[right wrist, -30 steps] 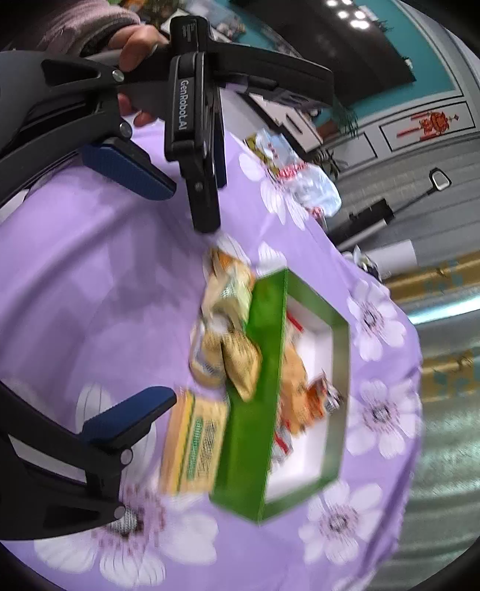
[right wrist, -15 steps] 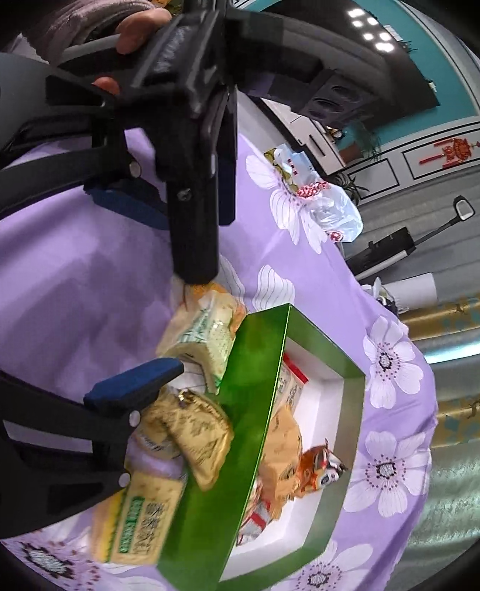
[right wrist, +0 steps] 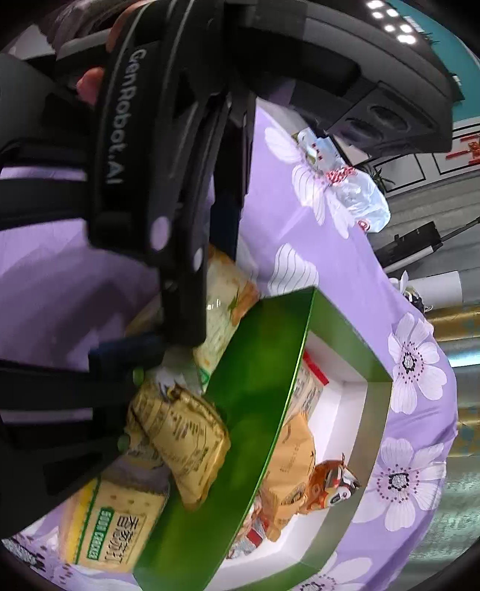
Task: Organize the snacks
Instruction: 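Grasp the green-labelled pastry bag with the right gripper, then carry the pastry bag into the green box and open the right gripper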
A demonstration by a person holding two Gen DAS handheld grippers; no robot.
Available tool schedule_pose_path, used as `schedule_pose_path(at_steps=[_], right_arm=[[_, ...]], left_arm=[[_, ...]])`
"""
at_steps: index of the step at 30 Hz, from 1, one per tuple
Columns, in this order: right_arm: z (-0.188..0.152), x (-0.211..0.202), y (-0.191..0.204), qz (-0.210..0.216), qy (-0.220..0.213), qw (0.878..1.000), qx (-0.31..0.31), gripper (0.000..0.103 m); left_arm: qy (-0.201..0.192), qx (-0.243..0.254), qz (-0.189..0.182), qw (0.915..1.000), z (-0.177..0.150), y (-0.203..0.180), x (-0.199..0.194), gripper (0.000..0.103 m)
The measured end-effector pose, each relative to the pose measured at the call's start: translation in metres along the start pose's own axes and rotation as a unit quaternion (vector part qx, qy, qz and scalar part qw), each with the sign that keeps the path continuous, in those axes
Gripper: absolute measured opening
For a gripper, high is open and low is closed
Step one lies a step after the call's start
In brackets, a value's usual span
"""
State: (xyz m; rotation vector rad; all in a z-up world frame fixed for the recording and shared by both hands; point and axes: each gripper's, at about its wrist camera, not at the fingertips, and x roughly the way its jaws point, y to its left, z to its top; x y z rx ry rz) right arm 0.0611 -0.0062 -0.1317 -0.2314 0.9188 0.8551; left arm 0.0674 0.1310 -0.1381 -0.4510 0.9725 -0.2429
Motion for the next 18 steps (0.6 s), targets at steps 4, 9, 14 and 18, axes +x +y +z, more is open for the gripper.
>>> schedule_pose_path(at_steps=[4, 9, 14, 18], right_arm=[[-0.002, -0.001, -0.005, -0.001, -0.001, 1.0, 0.01, 0.02], [-0.007, -0.007, -0.001, 0.0, -0.01, 1.0, 0.014, 0.017], [-0.011, -0.026, 0.012, -0.002, -0.026, 1.0, 0.004, 0.017], [-0.011, -0.046, 0.022, 0.0, -0.042, 0.999, -0.005, 0.017]], left_arm=[[-0.004, 0.006, 0.006, 1.0, -0.004, -0.003, -0.003, 0.053], [-0.014, 0.004, 0.001, 0.9999, -0.011, -0.008, -0.013, 0.051], [-0.032, 0.007, 0.0, 0.9995, -0.02, -0.019, -0.034, 0.051], [-0.053, 0.017, 0.001, 0.9984, -0.025, -0.032, -0.055, 0.051]])
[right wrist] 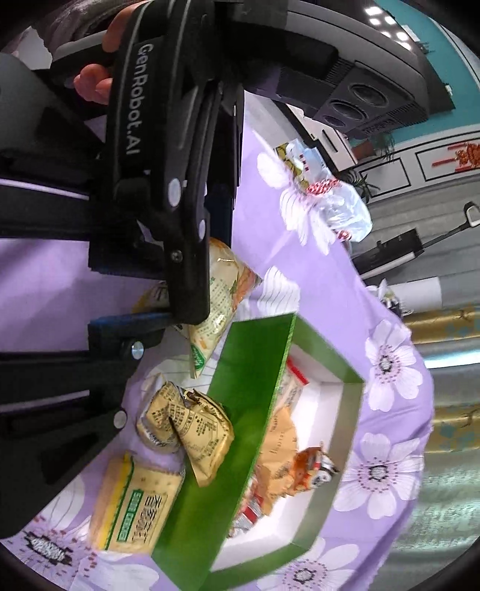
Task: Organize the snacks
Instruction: 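Carry the pastry bag into the green box and open the right gripper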
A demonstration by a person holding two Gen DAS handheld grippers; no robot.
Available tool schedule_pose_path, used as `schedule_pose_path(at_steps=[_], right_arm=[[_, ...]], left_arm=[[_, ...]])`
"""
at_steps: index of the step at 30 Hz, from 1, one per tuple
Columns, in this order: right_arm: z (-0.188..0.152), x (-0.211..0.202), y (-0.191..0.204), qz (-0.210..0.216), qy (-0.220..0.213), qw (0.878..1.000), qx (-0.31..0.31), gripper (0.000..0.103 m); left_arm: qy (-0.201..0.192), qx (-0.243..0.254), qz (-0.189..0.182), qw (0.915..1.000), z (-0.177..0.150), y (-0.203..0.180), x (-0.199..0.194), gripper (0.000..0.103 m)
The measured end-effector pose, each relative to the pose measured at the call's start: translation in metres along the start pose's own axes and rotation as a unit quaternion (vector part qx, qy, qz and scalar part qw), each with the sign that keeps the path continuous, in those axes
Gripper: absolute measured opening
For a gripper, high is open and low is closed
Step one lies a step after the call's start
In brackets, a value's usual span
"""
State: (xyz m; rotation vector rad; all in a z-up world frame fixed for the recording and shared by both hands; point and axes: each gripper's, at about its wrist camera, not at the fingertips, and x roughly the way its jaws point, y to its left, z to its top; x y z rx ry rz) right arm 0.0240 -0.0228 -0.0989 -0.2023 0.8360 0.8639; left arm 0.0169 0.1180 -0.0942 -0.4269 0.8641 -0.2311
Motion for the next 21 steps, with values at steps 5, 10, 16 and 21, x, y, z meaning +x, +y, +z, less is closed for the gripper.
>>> schedule_pose_path(at_steps=[5, 10, 16, 21], right_arm=[[0.005, -0.03, 0.011, -0.002, -0.03, 0.999, -0.011, 0.017], [0.011, -0.054, 0.011, -0.014, -0.056, 0.998, -0.017, 0.017], [0.019, -0.072, 0.003, -0.027, -0.077, 0.997, -0.017, 0.017], [0.023, -0.083, -0.007, -0.039, -0.091, 0.995, -0.013, 0.017]], left_arm=[[-0.028, 0.018, -0.001, 0.9994, 0.003, -0.02, -0.024, 0.051], [-0.045, 0.036, -0.003, 0.9983, 0.01, -0.036, -0.034, 0.051], [-0.057, 0.056, -0.01, 0.9967, 0.023, -0.056, -0.036, 0.051], [-0.062, 0.072, -0.016, 0.9954, 0.034, -0.073, -0.033, 0.051]])
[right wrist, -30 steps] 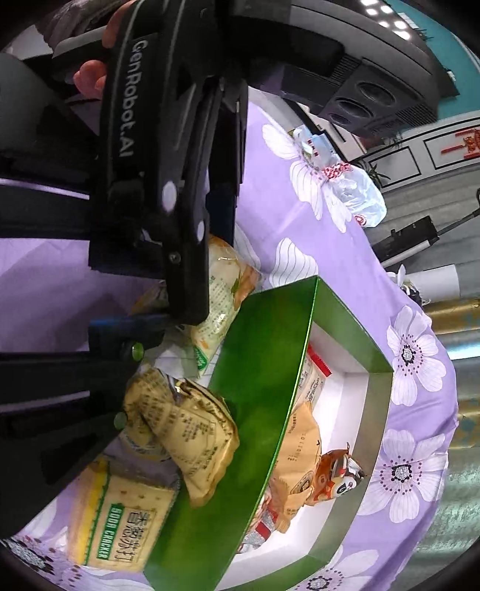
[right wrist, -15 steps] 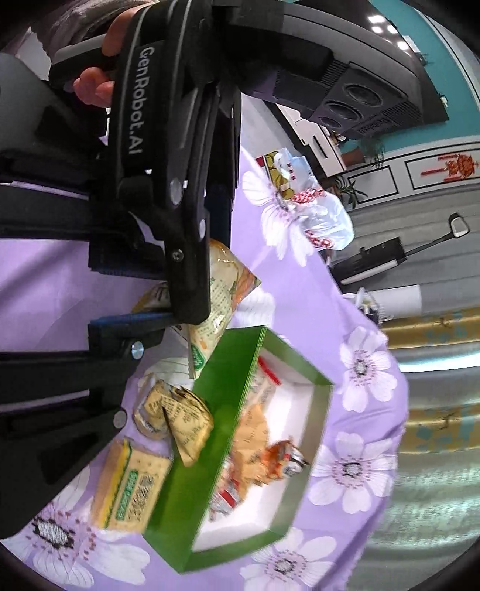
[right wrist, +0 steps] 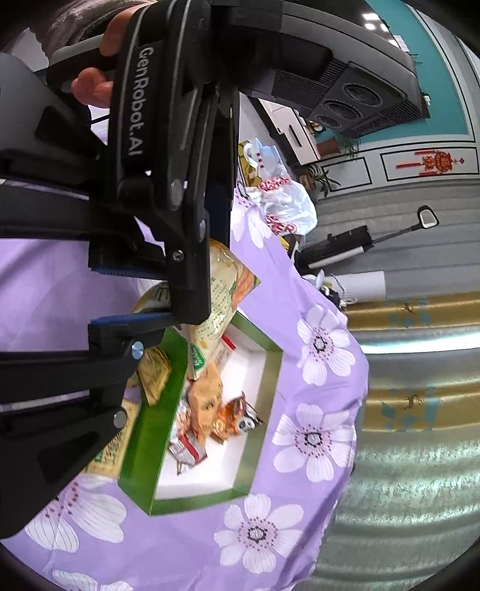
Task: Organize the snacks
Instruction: 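Carry the pastry bag into the green box and open the right gripper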
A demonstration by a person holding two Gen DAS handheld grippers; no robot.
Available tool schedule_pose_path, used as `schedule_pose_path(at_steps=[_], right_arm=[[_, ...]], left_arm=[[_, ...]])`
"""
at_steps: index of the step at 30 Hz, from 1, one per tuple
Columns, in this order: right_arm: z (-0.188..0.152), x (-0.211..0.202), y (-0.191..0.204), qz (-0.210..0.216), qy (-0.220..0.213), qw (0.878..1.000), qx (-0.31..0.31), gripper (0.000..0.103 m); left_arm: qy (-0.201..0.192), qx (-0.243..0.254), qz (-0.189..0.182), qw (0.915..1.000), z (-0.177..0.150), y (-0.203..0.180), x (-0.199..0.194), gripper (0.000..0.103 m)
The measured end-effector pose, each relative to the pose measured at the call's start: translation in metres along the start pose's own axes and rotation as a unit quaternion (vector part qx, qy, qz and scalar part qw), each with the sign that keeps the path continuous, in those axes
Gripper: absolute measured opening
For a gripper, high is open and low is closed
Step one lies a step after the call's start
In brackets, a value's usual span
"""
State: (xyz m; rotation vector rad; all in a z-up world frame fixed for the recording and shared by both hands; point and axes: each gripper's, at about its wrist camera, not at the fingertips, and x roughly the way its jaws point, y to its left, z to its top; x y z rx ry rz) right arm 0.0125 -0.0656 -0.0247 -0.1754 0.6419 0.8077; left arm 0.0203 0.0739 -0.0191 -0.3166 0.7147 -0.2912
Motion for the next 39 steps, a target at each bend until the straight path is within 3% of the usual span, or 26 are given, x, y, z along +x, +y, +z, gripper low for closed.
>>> schedule_pose_path(at_steps=[19, 39], right_arm=[[0.021, 0.007, -0.064, -0.034, -0.02, 0.999, 0.03, 0.017], [0.02, 0.074, -0.116, -0.037, 0.031, 0.997, 0.06, 0.017]], left_arm=[[0.013, 0.024, -0.02, 0.9994, 0.045, -0.017, 0.057, 0.051], [0.07, -0.013, -0.017, 0.9973, 0.06, 0.016, 0.137, 0.051]])
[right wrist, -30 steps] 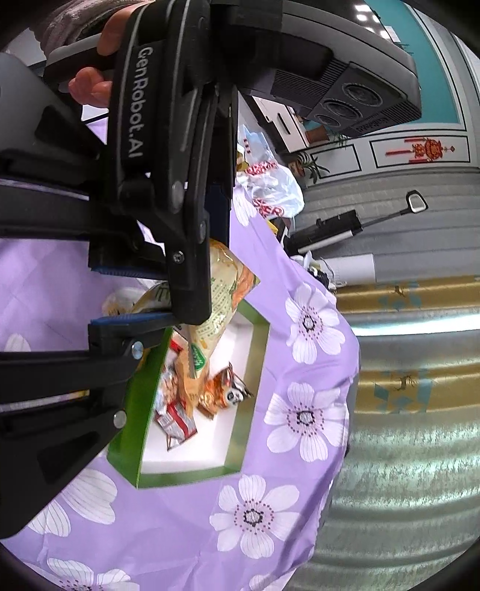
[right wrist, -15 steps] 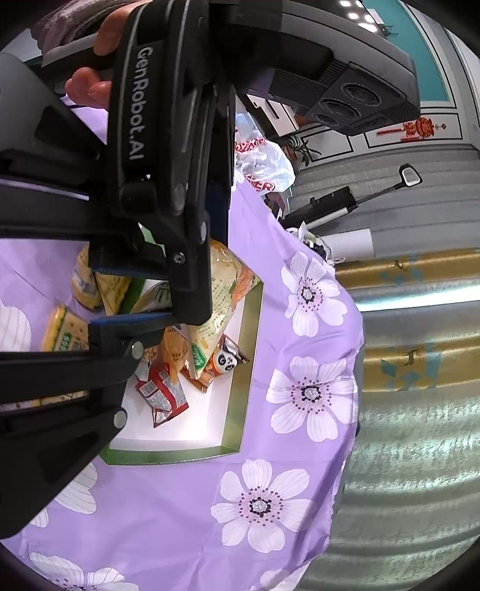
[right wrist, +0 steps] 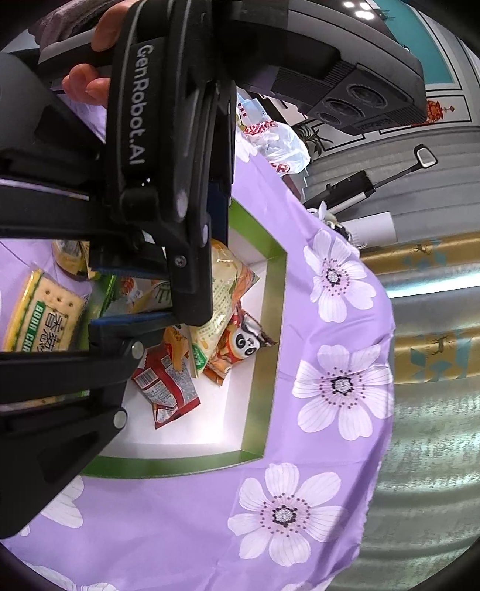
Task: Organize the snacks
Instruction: 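Carry the pastry bag into the green box and open the right gripper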
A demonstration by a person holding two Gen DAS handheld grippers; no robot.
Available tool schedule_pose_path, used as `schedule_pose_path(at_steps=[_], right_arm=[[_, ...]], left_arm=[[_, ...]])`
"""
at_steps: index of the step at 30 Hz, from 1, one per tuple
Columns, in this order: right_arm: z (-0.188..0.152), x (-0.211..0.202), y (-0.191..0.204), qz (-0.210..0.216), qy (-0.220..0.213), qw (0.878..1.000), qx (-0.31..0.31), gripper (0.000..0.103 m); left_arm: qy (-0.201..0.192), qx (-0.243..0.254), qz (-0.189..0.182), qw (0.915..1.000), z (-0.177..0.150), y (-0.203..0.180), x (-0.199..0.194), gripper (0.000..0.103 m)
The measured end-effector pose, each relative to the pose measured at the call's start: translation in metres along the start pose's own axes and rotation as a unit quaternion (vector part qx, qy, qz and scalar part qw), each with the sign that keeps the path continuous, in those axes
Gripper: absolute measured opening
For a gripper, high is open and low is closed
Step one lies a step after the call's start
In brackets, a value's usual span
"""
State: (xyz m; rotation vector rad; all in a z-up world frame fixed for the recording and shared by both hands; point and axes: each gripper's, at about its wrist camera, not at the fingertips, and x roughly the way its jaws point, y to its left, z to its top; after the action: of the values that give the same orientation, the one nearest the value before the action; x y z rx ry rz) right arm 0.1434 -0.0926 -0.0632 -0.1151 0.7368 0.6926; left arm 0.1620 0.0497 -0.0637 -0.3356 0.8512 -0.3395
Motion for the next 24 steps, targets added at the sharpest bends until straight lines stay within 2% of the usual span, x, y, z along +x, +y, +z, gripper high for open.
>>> schedule_pose_path(at_steps=[13, 14, 16, 17, 18, 22, 24], right_arm=[[-0.004, 0.024, -0.006, -0.002, 0.038, 0.999, 0.015, 0.022], [-0.004, 0.022, -0.006, -0.002, 0.037, 0.999, 0.016, 0.025], [-0.004, 0.02, -0.006, -0.008, 0.036, 0.999, 0.019, 0.041], [-0.005, 0.018, -0.006, -0.011, 0.036, 0.999, 0.021, 0.046], [-0.006, 0.016, -0.006, -0.013, 0.037, 0.999, 0.023, 0.05], [-0.009, 0.007, -0.004, -0.023, 0.035, 0.999, 0.023, 0.057], [-0.009, 0.001, -0.003, -0.029, 0.032, 0.999, 0.026, 0.066]], left_arm=[[0.014, -0.022, 0.025, 0.9994, 0.001, 0.011, 0.017, 0.051], [0.015, -0.019, 0.031, 0.9992, 0.001, 0.01, 0.016, 0.052], [0.022, -0.012, 0.047, 0.9986, 0.001, 0.008, 0.015, 0.071], [0.022, -0.008, 0.057, 0.9981, 0.0, 0.007, 0.013, 0.075], [0.019, -0.005, 0.059, 0.998, -0.001, 0.007, 0.01, 0.077], [0.009, 0.0, 0.067, 0.9977, -0.002, 0.004, -0.005, 0.081], [0.001, 0.005, 0.073, 0.9973, -0.003, 0.002, -0.015, 0.082]])
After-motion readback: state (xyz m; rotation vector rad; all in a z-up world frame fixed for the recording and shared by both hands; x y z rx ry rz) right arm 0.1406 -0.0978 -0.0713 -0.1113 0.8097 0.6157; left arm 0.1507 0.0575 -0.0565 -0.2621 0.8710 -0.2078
